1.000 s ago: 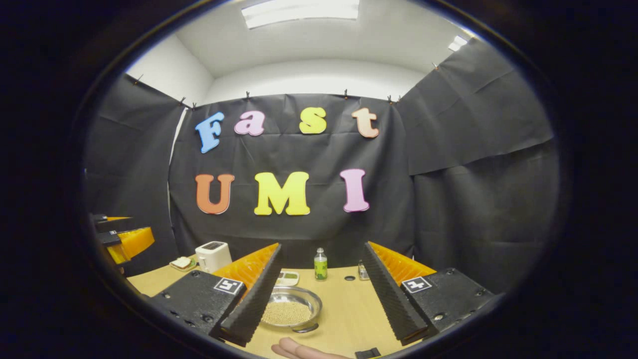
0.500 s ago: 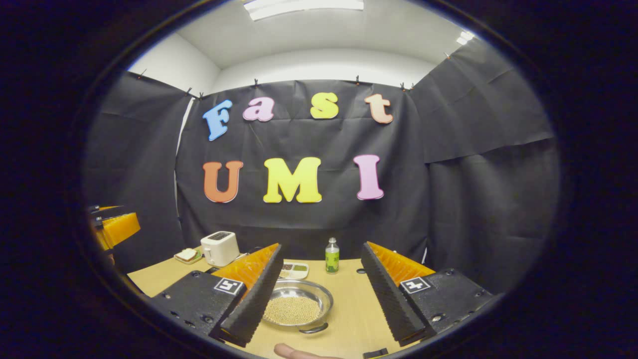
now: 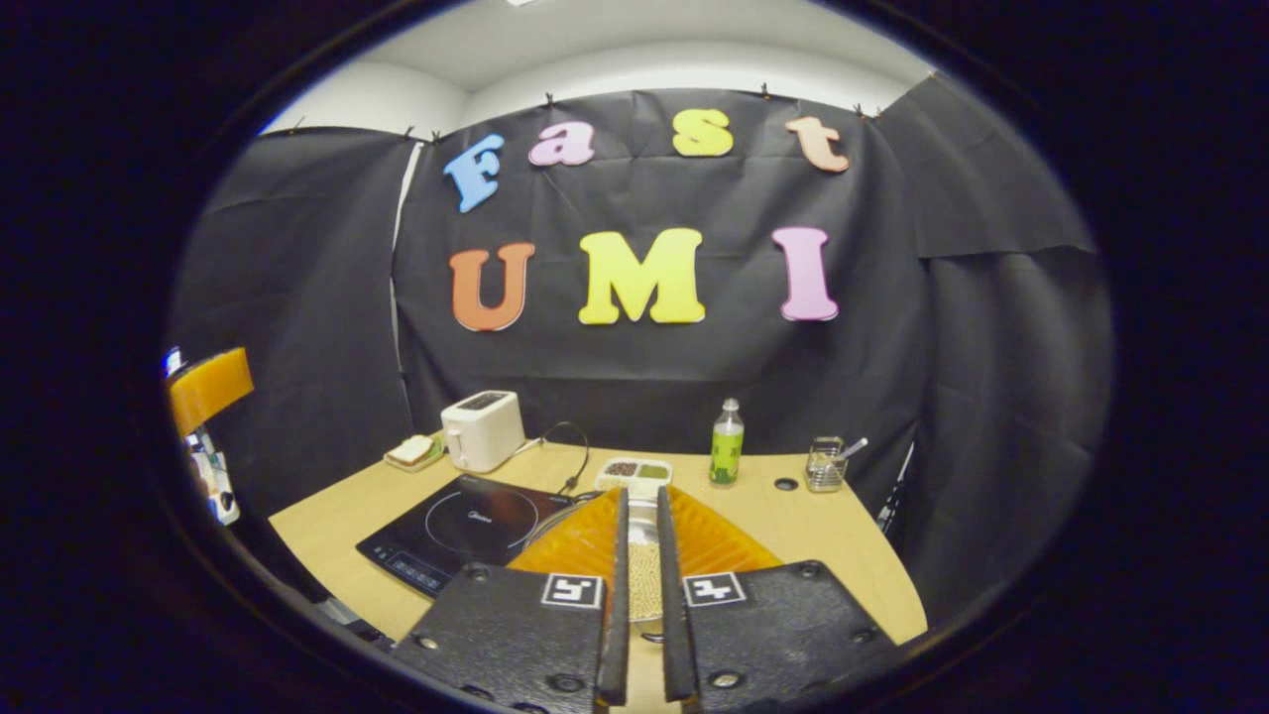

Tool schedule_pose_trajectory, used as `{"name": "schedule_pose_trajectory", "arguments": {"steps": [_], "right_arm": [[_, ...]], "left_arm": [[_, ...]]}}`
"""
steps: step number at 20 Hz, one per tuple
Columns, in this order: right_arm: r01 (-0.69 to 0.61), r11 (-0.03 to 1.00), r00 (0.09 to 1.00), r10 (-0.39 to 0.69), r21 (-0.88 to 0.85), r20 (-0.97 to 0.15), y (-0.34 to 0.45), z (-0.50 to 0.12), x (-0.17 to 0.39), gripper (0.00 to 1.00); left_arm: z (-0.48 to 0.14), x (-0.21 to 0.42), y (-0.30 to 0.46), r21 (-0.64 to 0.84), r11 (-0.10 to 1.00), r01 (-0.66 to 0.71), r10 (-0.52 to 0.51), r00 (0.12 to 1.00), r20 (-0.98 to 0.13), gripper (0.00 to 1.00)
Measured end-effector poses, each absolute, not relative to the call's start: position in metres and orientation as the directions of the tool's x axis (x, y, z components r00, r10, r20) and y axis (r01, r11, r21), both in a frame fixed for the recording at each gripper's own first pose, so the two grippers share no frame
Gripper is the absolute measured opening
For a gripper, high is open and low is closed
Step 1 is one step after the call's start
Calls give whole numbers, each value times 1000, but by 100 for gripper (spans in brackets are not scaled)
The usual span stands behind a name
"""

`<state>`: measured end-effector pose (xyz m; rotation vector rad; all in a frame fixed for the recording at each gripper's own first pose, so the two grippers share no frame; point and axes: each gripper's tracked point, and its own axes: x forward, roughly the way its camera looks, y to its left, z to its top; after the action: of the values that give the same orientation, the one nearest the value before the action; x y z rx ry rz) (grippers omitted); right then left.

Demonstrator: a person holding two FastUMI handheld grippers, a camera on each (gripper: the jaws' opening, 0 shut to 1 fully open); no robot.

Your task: First push the handle of the pot to place it horizontally, then grasp the pot with both hands and set it on the induction cooktop.

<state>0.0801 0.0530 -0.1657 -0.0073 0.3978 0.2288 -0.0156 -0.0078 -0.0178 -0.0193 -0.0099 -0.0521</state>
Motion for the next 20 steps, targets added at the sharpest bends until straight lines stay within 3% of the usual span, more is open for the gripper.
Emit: {"name": "schedule_pose_trajectory", "arguments": {"steps": [1,2,8,9,10,13,14,15,20], "right_arm": [[-217,975,874,218,52,-434,53,-183,81,3],[-230,970,845,238,77,-479,61,-198,82,1],[-306,947,697,292,97,-655,86,-277,70,4],[-316,943,674,299,102,-676,89,-288,67,4],[-326,939,646,306,109,-699,91,-299,62,1],[-337,936,578,288,99,-764,90,-327,53,4],[-339,936,569,283,94,-772,88,-332,52,4],[-341,935,558,280,92,-781,88,-337,49,4],[-346,934,491,262,89,-831,77,-366,39,1]], "left_arm": [[-19,-15,-5,-20,999,45,-45,999,9,96],[-20,-15,-3,-20,999,41,-41,999,10,96],[-30,-11,3,-21,999,27,-27,1000,-10,96],[-31,-12,3,-19,999,28,-28,1000,-12,89],[-32,-13,3,-17,999,28,-28,1000,-14,96],[-35,-12,1,-15,999,32,-32,999,-19,96],[-36,-14,2,-14,999,33,-33,999,-21,89],[-37,-15,2,-12,999,32,-32,999,-23,96],[-37,-11,2,-13,1000,26,-26,1000,-15,96]]}}
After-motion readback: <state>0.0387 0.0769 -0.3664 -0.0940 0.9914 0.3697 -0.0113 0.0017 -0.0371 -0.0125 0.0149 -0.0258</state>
